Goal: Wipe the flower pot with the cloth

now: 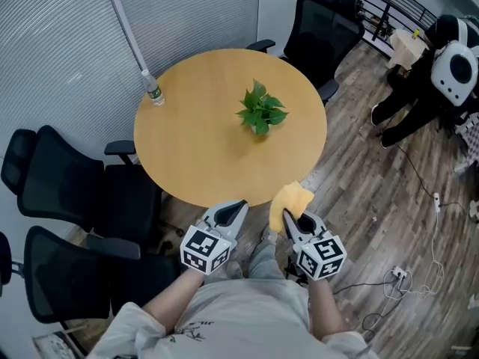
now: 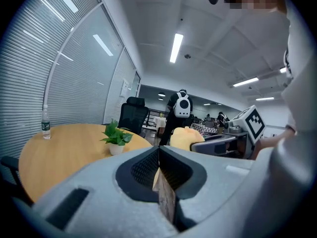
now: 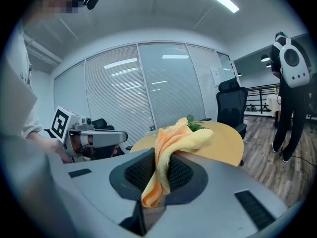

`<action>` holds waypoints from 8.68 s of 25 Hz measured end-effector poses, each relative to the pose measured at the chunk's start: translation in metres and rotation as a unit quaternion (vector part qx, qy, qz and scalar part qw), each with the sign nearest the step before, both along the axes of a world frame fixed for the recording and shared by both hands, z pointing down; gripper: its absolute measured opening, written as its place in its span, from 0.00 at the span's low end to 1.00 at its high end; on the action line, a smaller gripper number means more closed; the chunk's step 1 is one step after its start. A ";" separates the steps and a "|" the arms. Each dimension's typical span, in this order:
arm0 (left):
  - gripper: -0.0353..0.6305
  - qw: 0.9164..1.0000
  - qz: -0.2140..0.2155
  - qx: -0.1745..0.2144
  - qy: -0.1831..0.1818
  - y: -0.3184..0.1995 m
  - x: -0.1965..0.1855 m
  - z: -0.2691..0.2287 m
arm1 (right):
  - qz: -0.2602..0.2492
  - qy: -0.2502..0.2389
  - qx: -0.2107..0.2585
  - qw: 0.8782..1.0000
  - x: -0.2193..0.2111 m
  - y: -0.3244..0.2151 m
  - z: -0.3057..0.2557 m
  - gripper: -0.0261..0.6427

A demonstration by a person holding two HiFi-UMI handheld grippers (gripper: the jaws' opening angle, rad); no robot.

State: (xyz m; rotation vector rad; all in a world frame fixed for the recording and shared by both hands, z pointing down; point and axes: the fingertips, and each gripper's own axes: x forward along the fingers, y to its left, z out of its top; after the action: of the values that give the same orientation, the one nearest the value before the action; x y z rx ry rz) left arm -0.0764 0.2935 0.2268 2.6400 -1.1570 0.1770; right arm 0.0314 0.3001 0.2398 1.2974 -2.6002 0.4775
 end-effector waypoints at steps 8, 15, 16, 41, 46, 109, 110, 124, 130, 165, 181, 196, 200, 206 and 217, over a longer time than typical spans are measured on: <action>0.07 1.000 -0.024 0.000 -0.007 -0.081 0.014 -0.005 | -0.017 -0.002 0.005 1.000 0.020 -0.091 -0.009 0.11; 0.07 0.999 -0.051 0.013 -0.008 -0.148 0.035 -0.017 | -0.044 0.005 0.019 0.999 0.043 -0.165 -0.023 0.11; 0.07 0.998 -0.056 0.014 -0.008 -0.156 0.038 -0.018 | -0.048 0.004 0.020 0.999 0.047 -0.173 -0.024 0.11; 0.07 0.995 -0.093 -0.015 -0.012 -0.252 0.026 0.007 | -0.052 0.008 -0.011 0.999 0.069 -0.278 -0.002 0.11; 0.07 0.996 -0.087 -0.020 -0.025 -0.268 0.006 0.027 | -0.033 0.020 -0.027 0.999 0.071 -0.294 0.015 0.11; 0.58 0.990 0.124 -0.012 -0.058 -0.394 0.028 0.219 | -0.144 0.098 -0.029 0.984 -0.003 -0.439 0.188 0.11; 0.58 0.991 0.123 -0.015 -0.057 -0.394 0.028 0.219 | -0.147 0.097 -0.029 0.984 -0.003 -0.437 0.188 0.11; 0.58 0.993 0.101 -0.028 -0.054 -0.395 0.029 0.220 | -0.156 0.107 -0.032 0.981 -0.002 -0.422 0.191 0.11; 0.57 0.994 0.076 -0.028 -0.066 -0.395 0.031 0.223 | -0.156 0.105 -0.037 0.981 -0.001 -0.414 0.196 0.11; 0.57 0.988 -0.108 -0.076 -0.074 -0.389 0.052 0.226 | -0.161 0.083 -0.055 0.982 -0.004 -0.371 0.203 0.11; 0.55 0.989 -0.105 -0.085 -0.062 -0.379 0.049 0.228 | -0.149 0.079 -0.055 0.984 0.000 -0.368 0.204 0.11; 0.63 0.987 0.136 -0.018 -0.082 -0.387 0.022 0.222 | -0.147 0.078 -0.058 0.984 0.003 -0.371 0.205 0.11; 0.70 0.977 0.202 -0.005 -0.074 -0.393 0.029 0.218 | -0.142 0.078 -0.059 0.985 0.003 -0.372 0.206 0.11; 0.73 0.966 0.251 -0.006 -0.062 -0.396 0.038 0.217 | -0.136 0.078 -0.064 0.986 0.002 -0.372 0.206 0.11; 0.72 0.963 0.268 -0.001 -0.039 -0.405 0.052 0.214 | -0.131 0.080 -0.064 0.986 0.001 -0.373 0.207 0.11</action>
State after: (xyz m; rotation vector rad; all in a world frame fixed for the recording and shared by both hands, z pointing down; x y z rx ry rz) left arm -0.0242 -0.1118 0.4411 2.9034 -0.4293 0.3822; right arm 0.0320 -0.0725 0.4465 0.8971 -2.5093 0.4641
